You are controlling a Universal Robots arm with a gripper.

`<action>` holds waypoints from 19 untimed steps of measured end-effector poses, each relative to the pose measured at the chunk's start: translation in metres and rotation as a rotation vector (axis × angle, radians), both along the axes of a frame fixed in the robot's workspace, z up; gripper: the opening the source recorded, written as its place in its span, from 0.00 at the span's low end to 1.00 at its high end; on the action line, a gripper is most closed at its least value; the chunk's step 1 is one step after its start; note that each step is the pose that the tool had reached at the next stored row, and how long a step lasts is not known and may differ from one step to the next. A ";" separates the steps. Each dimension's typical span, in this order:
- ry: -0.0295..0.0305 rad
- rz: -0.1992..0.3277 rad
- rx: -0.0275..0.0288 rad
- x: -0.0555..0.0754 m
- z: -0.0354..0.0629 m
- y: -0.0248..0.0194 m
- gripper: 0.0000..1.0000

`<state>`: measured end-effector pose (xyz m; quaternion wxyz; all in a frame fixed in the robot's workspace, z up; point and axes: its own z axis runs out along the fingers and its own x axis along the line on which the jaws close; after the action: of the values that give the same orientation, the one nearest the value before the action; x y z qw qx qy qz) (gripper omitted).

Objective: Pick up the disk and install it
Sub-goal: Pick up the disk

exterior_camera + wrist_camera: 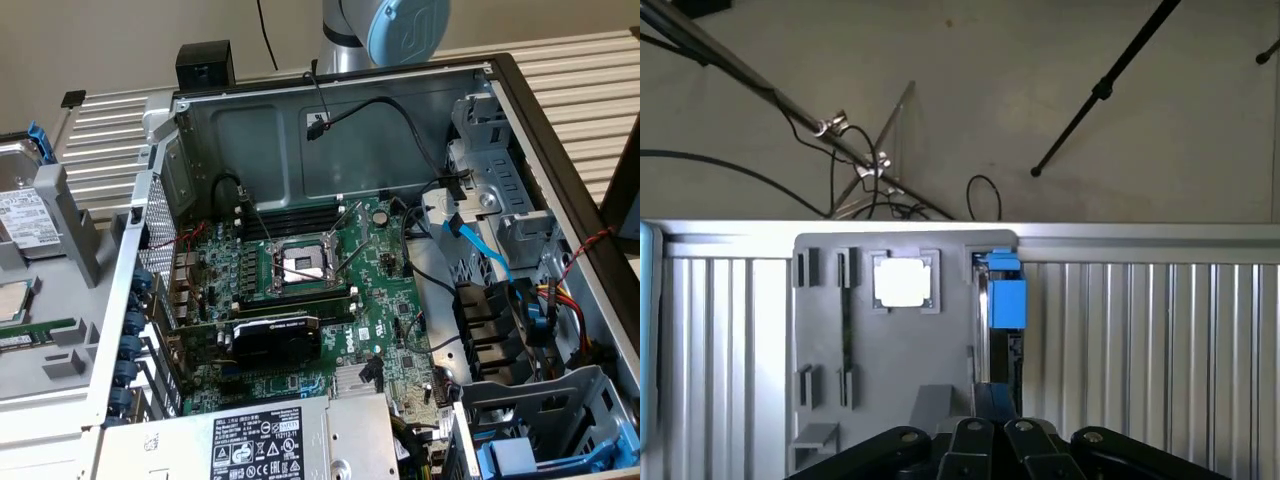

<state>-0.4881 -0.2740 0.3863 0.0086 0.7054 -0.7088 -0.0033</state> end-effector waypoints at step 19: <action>0.0000 0.000 0.0031 -0.001 -0.0010 -0.0001 0.11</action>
<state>-0.4887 -0.2740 0.3852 0.0075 0.7054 -0.7088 -0.0044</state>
